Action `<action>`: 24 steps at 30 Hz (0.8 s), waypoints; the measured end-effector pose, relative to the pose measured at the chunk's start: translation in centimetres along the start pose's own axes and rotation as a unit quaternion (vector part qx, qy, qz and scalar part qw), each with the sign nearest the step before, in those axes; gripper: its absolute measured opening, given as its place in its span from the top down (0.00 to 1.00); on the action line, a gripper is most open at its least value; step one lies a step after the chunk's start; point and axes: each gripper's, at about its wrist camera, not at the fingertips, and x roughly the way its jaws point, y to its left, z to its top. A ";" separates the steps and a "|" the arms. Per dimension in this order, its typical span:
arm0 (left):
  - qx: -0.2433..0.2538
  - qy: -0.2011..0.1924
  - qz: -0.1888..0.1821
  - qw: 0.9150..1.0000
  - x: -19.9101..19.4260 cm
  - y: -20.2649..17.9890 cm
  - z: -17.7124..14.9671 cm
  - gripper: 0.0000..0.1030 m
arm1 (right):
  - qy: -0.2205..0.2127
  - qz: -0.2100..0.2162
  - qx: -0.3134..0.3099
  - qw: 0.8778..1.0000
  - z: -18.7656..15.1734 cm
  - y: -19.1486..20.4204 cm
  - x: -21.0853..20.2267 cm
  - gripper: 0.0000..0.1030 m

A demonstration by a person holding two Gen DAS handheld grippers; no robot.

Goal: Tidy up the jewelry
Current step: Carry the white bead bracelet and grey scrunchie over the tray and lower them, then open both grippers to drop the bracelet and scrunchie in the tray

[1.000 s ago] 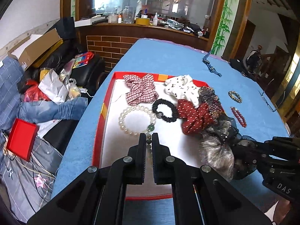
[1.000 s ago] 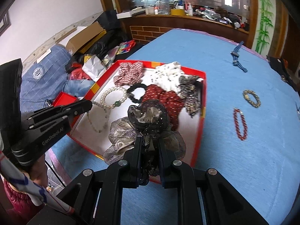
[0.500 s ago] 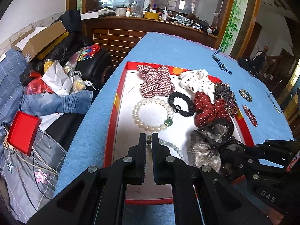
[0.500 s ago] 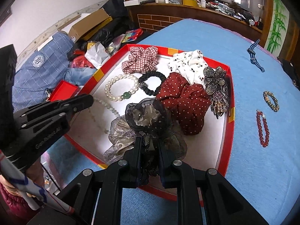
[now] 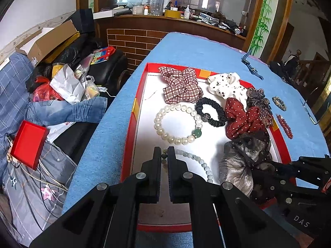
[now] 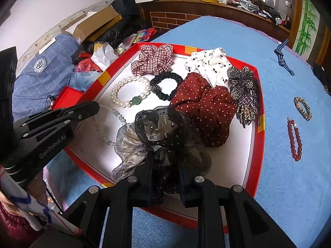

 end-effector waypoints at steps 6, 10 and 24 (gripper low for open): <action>-0.003 0.000 0.002 1.000 0.1 -0.2 0.1 0.95 | -0.001 0.003 0.002 1.000 -0.1 -0.2 -0.6 0.70; -0.001 -0.001 0.002 1.000 -0.2 -0.3 0.2 0.95 | -0.006 0.006 0.003 1.000 -0.1 -0.4 -1.4 0.65; 0.009 -0.013 0.002 1.000 -2.1 -1.9 0.9 0.91 | -0.039 0.026 0.039 0.998 -0.3 -3.1 -5.4 0.65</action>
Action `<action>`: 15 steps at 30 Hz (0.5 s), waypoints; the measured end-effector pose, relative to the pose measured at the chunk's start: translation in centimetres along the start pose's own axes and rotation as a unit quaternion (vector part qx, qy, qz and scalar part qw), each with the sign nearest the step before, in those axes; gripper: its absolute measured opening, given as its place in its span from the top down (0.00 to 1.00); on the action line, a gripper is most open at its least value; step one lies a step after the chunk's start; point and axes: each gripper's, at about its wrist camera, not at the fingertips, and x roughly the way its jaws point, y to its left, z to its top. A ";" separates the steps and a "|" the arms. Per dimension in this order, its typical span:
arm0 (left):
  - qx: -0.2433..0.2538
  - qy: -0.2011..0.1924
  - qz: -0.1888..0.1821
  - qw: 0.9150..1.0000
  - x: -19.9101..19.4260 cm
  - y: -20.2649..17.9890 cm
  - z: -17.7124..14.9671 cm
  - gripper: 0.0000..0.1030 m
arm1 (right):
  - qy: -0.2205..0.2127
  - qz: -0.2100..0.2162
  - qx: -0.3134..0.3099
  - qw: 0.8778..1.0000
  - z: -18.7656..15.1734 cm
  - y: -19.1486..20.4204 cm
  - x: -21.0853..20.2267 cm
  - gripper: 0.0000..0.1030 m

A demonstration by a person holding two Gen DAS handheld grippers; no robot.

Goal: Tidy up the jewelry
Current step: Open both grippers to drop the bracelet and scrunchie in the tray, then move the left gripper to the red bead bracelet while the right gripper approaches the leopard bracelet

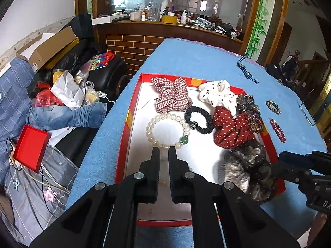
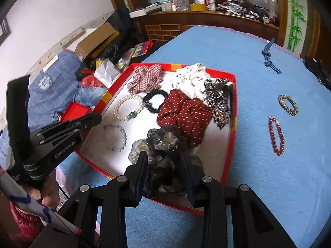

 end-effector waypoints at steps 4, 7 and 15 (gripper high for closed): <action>0.007 -0.006 -0.003 1.000 -0.6 -0.8 0.3 0.87 | -0.011 0.001 0.014 1.000 -0.1 -1.3 -1.1 0.65; 0.015 -0.006 -0.010 1.000 -0.8 -1.7 0.4 0.87 | -0.021 0.002 0.032 0.999 -0.1 -2.8 -2.2 0.65; 0.045 0.001 -0.032 0.998 -1.1 -5.2 0.5 0.87 | -0.043 -0.028 0.106 0.993 -1.1 -9.4 -4.5 0.65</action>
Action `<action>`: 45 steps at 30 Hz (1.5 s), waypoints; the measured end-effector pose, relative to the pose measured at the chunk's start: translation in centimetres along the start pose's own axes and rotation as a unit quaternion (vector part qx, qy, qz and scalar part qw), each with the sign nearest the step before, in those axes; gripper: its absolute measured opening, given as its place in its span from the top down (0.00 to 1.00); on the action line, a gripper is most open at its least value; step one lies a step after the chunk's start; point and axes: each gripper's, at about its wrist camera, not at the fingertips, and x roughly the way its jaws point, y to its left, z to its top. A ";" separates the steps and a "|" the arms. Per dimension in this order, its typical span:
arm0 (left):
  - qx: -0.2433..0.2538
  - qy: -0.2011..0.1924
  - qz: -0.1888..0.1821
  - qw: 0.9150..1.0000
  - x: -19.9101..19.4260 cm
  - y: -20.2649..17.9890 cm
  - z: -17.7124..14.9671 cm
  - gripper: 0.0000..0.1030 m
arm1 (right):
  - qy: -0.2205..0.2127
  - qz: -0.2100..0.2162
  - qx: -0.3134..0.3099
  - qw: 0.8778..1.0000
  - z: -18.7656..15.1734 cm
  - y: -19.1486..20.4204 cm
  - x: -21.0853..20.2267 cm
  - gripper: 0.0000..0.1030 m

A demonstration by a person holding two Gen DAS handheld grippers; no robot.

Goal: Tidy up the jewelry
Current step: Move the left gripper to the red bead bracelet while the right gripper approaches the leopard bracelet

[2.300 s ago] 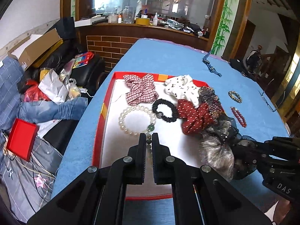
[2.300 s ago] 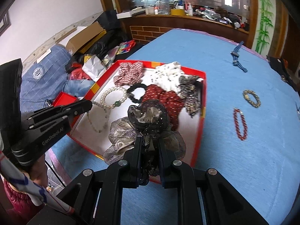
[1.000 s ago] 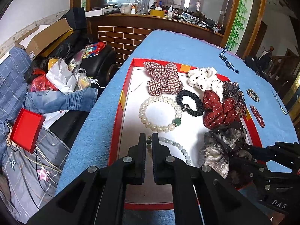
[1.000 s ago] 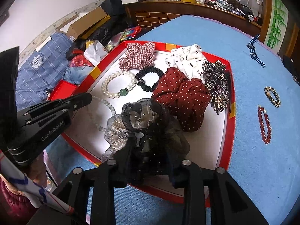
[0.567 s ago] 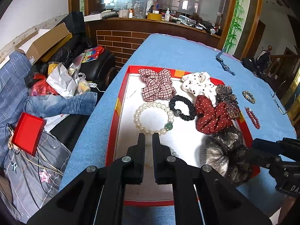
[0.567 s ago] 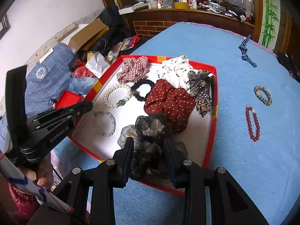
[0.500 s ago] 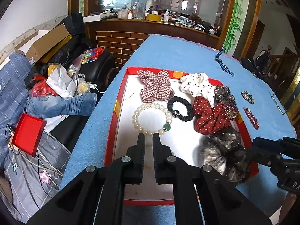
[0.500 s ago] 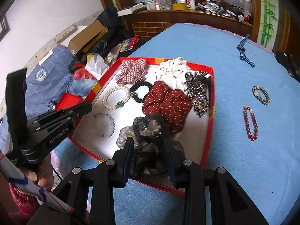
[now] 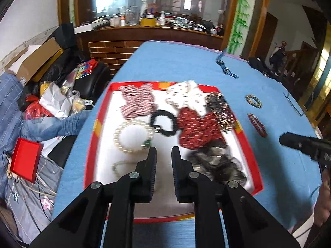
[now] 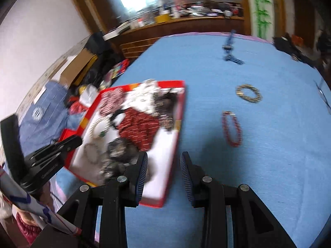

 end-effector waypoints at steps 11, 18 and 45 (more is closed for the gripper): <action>0.071 0.036 -0.064 0.995 0.5 -9.0 1.4 0.87 | -0.008 -0.056 0.102 0.993 -0.1 -10.2 -1.5 0.66; 0.090 0.089 -0.122 0.984 3.1 -16.6 3.8 0.87 | -0.022 -0.084 0.136 0.987 -0.2 -15.4 -0.8 0.66; 0.035 0.212 -0.040 0.976 18.3 -22.4 8.2 0.93 | -0.027 -0.007 0.162 0.986 -1.5 -18.9 0.6 0.66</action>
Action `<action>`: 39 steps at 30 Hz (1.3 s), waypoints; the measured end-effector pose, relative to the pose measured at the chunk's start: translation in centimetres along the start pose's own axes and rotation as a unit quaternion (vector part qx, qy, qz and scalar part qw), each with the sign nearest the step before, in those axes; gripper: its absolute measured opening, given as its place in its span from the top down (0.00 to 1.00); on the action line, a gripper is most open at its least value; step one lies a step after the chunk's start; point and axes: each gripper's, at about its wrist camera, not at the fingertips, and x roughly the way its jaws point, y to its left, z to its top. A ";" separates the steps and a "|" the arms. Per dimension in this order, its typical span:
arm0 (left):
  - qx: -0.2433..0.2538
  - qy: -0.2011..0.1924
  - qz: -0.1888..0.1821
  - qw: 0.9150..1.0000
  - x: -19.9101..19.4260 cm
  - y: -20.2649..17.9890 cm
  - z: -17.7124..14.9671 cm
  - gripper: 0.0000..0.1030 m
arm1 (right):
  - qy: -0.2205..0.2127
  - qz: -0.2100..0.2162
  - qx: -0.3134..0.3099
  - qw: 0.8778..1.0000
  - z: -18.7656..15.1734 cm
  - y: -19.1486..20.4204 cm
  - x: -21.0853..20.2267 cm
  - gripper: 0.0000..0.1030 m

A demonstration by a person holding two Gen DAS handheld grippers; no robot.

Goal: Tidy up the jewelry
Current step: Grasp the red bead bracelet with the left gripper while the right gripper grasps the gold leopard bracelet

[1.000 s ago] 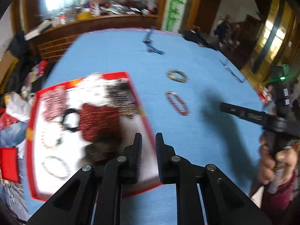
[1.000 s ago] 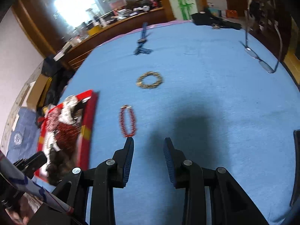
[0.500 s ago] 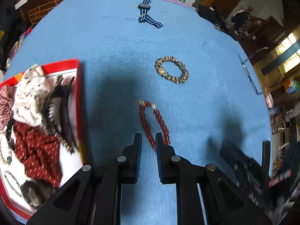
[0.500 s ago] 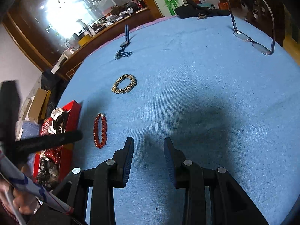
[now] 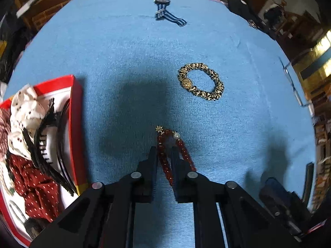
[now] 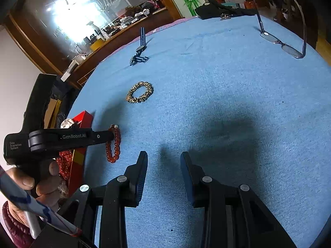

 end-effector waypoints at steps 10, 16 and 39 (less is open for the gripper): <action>0.031 0.006 -0.028 0.999 -0.6 0.8 -1.7 0.93 | 0.057 -0.053 -0.015 0.997 6.1 2.7 1.9 0.66; 0.034 0.006 -0.043 0.998 -0.5 1.3 -1.7 0.93 | 0.079 -0.090 -0.031 0.992 10.9 5.4 7.8 0.66; 0.046 -0.046 -0.063 0.996 -2.6 0.1 -4.0 0.93 | 0.051 -0.098 -0.030 0.993 7.8 3.5 3.6 0.94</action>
